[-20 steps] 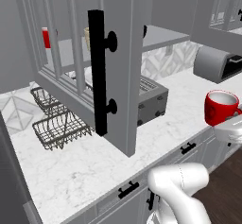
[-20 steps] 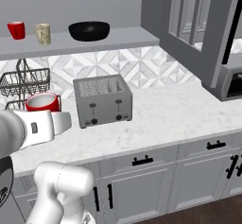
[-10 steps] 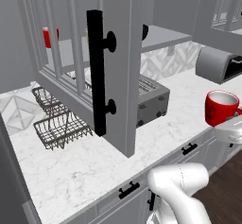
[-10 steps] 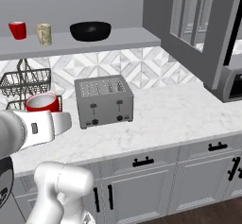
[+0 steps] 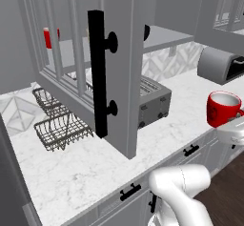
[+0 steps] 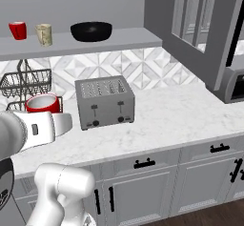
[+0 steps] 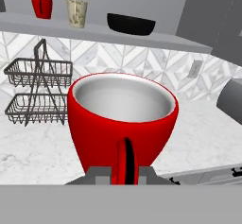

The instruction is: Gather all objects into one cabinet and sort the glasses and bowls to opposite sides.

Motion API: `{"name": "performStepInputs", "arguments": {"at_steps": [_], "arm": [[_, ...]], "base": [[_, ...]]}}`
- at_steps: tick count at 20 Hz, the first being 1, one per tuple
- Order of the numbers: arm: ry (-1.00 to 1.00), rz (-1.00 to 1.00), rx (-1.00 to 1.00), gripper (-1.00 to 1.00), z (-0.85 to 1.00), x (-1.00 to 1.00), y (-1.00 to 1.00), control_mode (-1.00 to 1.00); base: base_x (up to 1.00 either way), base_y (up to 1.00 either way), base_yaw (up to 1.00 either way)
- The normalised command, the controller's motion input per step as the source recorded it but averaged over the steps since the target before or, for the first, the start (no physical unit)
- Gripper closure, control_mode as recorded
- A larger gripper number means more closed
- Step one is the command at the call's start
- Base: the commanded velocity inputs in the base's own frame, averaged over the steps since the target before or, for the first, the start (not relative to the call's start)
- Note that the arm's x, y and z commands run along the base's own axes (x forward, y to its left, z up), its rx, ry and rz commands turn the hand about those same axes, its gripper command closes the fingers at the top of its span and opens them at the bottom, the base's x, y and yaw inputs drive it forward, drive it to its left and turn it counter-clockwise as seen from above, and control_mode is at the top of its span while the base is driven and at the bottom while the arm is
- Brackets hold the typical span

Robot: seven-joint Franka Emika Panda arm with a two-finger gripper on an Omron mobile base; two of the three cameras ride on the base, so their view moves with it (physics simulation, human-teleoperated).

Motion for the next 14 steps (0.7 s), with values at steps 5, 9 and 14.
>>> {"name": "performStepInputs", "arguments": {"at_steps": [5,9,14], "arm": [[0.00,0.00,0.00,1.00,0.00,0.00,0.00,1.00],[0.00,-0.01,-0.03,1.00,0.25,0.24,0.37,-1.00],[-0.02,0.00,-0.04,1.00,0.44,0.07,0.33,-1.00]], "base": [[0.28,0.20,0.00],[0.00,0.00,0.00],[0.00,0.00,0.00]]}}
